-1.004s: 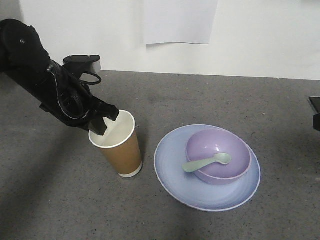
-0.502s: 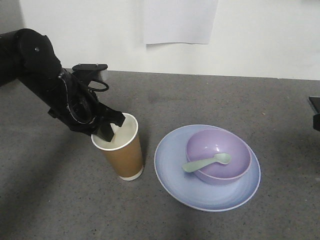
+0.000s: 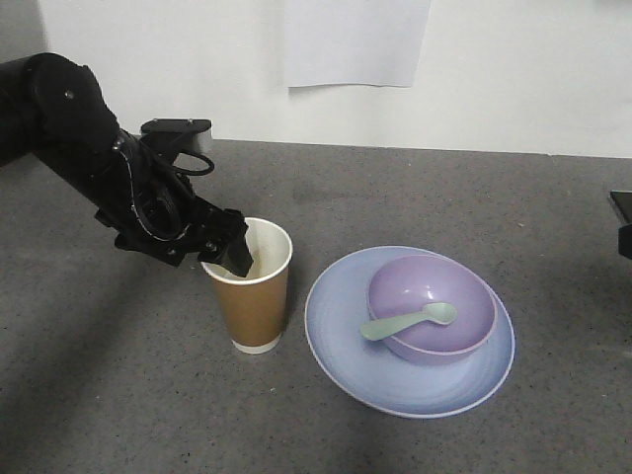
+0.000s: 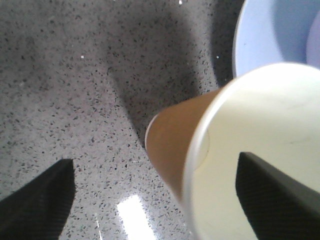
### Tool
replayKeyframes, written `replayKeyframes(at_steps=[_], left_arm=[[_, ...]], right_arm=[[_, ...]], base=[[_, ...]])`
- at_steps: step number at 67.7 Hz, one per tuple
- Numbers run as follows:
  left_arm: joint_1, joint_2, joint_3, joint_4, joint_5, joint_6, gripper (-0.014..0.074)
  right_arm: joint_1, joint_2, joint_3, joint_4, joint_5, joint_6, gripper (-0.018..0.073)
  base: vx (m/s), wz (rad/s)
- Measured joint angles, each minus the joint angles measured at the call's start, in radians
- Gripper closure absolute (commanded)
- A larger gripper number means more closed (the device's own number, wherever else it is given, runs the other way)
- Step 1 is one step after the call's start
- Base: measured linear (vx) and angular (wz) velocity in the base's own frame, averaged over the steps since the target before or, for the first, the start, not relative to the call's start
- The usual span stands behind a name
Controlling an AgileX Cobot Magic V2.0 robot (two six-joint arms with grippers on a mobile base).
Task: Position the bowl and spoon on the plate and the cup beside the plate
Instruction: 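Release the cup and lift the left gripper away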
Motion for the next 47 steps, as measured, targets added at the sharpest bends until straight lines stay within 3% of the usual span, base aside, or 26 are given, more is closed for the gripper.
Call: replayKeyframes(at_steps=[12,13,26,47], left_arm=[[0.000,-0.041,-0.027,0.002,0.002,0.006,-0.0041],[0.000,-0.105,-0.051,0.020,-0.025,0.005,0.0014],[0.000,-0.190,-0.045,0.108,-0.063,-0.047,0.0061],[0.000,-0.441,0.209,0.303,-0.217,-0.195,0.0063]], right_arm=[[0.000,0.000,0.000,0.000,0.000,0.000,0.0053],[0.000,0.000,0.000,0.000,0.000,0.000,0.0053],[0.000,0.000,0.000,0.000,0.000,0.000,0.0053],[0.000,0.000,0.000,-0.004,0.000,-0.005,0.0053]], base=[[0.00,0.00],[0.00,0.00],[0.00,0.00],[0.00,0.00]])
